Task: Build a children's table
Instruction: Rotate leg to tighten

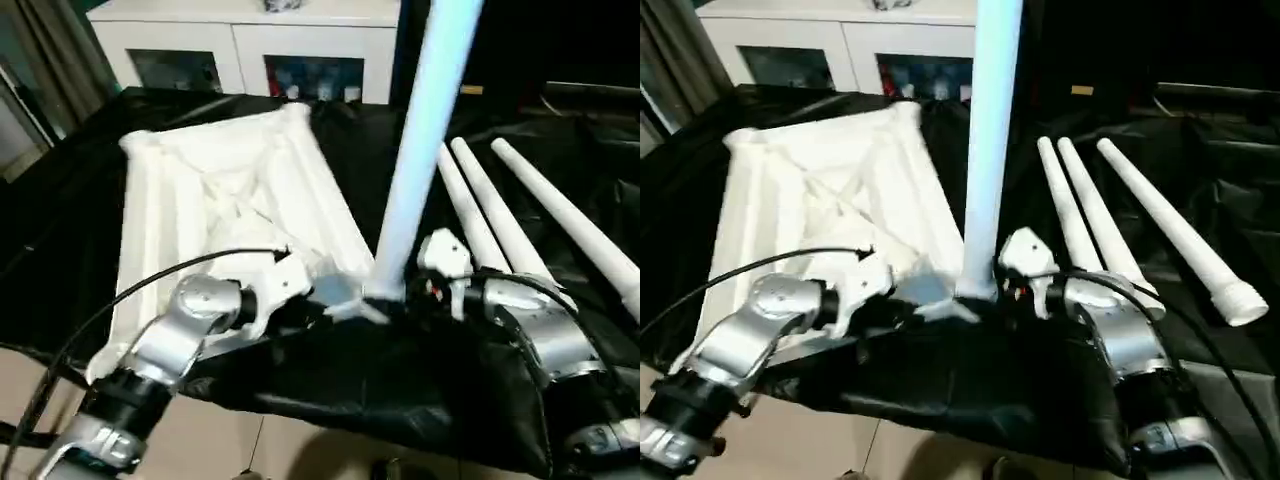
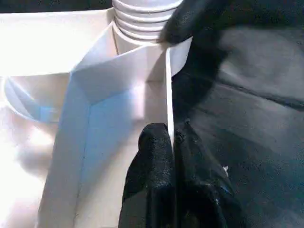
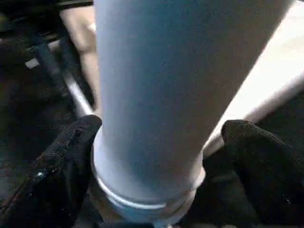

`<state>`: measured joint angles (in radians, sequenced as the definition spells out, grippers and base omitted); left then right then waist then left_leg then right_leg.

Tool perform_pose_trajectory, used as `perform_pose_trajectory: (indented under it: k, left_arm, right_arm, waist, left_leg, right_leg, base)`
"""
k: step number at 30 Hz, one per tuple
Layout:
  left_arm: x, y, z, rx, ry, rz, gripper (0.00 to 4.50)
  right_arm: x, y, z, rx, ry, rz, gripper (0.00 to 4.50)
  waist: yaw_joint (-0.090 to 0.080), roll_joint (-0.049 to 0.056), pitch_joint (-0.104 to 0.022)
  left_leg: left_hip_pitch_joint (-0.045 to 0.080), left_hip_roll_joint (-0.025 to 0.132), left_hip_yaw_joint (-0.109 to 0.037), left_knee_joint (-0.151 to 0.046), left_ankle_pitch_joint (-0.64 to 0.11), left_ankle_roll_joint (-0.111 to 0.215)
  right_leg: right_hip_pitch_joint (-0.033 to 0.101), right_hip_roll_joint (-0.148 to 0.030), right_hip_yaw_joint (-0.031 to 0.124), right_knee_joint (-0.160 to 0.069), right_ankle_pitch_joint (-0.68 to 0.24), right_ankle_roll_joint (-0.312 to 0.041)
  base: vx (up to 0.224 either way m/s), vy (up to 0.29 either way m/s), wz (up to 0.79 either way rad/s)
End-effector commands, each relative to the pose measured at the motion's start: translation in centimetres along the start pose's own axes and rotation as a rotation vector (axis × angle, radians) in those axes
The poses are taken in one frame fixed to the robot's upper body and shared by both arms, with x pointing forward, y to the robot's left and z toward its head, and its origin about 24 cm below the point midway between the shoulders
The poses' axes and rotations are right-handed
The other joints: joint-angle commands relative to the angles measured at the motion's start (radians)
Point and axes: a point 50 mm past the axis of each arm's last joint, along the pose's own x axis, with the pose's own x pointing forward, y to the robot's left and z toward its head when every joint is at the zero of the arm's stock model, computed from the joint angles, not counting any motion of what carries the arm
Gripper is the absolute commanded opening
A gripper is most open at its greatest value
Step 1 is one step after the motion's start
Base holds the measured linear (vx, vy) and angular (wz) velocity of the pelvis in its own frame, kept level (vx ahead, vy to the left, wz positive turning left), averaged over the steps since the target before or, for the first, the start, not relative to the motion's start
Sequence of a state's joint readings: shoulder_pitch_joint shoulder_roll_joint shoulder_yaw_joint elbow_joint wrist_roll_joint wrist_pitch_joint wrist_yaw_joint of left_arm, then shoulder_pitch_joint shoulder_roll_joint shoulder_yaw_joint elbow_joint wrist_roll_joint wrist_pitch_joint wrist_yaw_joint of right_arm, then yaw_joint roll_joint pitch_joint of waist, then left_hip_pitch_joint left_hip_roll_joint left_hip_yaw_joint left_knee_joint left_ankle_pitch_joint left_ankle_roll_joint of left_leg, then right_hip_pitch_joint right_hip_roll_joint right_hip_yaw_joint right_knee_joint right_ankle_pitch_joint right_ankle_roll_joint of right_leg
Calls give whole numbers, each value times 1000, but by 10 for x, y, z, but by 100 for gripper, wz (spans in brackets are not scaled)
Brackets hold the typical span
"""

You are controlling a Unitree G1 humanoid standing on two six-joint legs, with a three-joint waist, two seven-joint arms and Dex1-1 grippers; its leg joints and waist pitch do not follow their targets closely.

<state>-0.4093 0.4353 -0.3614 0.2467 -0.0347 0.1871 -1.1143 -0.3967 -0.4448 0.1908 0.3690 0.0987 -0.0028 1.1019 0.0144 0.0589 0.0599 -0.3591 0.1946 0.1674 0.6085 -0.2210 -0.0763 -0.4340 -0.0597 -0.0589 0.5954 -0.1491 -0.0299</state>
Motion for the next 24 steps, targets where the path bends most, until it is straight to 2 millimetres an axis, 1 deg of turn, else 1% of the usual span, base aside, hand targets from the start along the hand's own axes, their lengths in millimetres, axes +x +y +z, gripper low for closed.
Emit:
perform_pose_trajectory:
  k: [1, 2, 3, 6, 7, 9, 10, 11, 12, 15, 16, 18, 19, 20, 24]
  left_arm:
    - [-4, -7, 8, 68, -46, -97, 0]
    - [-4, -7, 8, 68, -46, -97, 0]
    - [-8, -8, 7, 71, -46, -120, 0]
    - [-10, -9, 5, 82, -36, -141, 0]
    - [-11, -9, 4, 84, -31, -148, 0]
    - [-11, -9, 3, 90, -24, -154, 0]
    - [-11, -9, 3, 95, -21, -157, 0]
    - [-11, -9, 3, 97, -22, -160, 0]
    - [-11, -9, 3, 97, -23, -162, 0]
    - [-11, -9, 3, 97, -25, -163, 0]
    - [-11, -10, 2, 98, -25, -163, 0]
    - [-10, -10, 2, 96, -28, -163, 0]
    - [-10, -10, 2, 96, -28, -163, 0]
    - [-10, -10, 2, 96, -28, -163, 0]
    - [-9, -11, 1, 95, -29, -162, 0]
  right_arm:
    - [-7, 4, 1, -33, 15, 75, 446]
    - [-7, 4, 1, -33, 15, 75, 446]
    - [-10, 6, 0, -46, 31, 122, 446]
    - [-12, 8, -1, -60, 59, 162, 446]
    - [-11, 7, -2, -63, 65, 161, 446]
    - [-11, 5, -1, -63, 62, 159, 446]
    - [-10, 4, 1, -61, 55, 159, 446]
    - [-10, 3, 1, -61, 52, 160, 430]
    - [-9, 3, 3, -63, 42, 164, 420]
    - [-7, 4, 4, -61, 31, 169, 420]
    - [-6, 4, 5, -61, 26, 172, 420]
    - [-4, 6, 5, -58, 18, 182, 420]
    - [-2, 8, 5, -57, 14, 190, 388]
    - [-2, 8, 5, -57, 14, 190, 388]
    - [1, 12, 4, -37, -3, 198, 348]
  waist:
    - [4, -14, -71]
    - [4, -14, -71]
    - [6, -14, -71]
    - [10, -14, -71]
    - [13, -17, -71]
    - [17, -17, -71]
    - [18, -18, -71]
    - [19, -17, -72]
    - [19, -18, -72]
    - [19, -19, -72]
    - [19, -21, -70]
    - [19, -20, -70]
    - [20, -21, -70]
    - [20, -21, -70]
    - [21, -20, -71]
  left_leg:
    - [-6, 23, 1, -59, -87, 147]
    - [-7, 24, 1, -60, -88, 145]
    - [-7, 24, 1, -60, -89, 143]
    - [-6, 25, 1, -59, -88, 137]
    - [-6, 25, 3, -59, -87, 136]
    - [-5, 25, 3, -59, -79, 135]
    - [-5, 25, 3, -59, -71, 135]
    - [-6, 25, 2, -58, -65, 136]
    - [-7, 24, 3, -58, -63, 136]
    - [-8, 23, 2, -58, -63, 135]
    - [-9, 24, 2, -59, -68, 134]
    - [-7, 24, 3, -59, -72, 130]
    - [-7, 24, 2, -59, -72, 128]
    - [-7, 24, 2, -59, -72, 128]
    - [-7, 25, 2, -58, -57, 133]
  right_leg:
    - [77, -59, 36, -65, -228, -227]
    - [78, -59, 36, -64, -226, -228]
    - [77, -59, 36, -64, -228, -228]
    - [76, -60, 37, -64, -230, -229]
    - [76, -59, 37, -64, -230, -227]
    - [75, -59, 38, -61, -222, -228]
    - [75, -59, 38, -59, -211, -230]
    - [76, -59, 37, -58, -203, -231]
    - [76, -59, 38, -58, -199, -231]
    - [78, -60, 37, -58, -204, -227]
    - [77, -60, 37, -59, -217, -224]
    - [75, -59, 37, -61, -229, -219]
    - [76, -60, 37, -61, -230, -218]
    - [76, -60, 37, -61, -230, -218]
    - [75, -59, 36, -57, -202, -225]
  base:
    - [0, 0, 0]
    - [0, 0, 0]
    - [0, 0, 0]
    - [0, 0, 0]
    - [0, 0, 0]
    - [0, 0, 0]
    - [0, 0, 0]
    - [0, 0, 0]
    - [0, 0, 0]
    - [0, 0, 0]
    - [0, 0, 0]
    - [0, 0, 0]
    - [0, 0, 0]
    - [0, 0, 0]
    - [0, 0, 0]
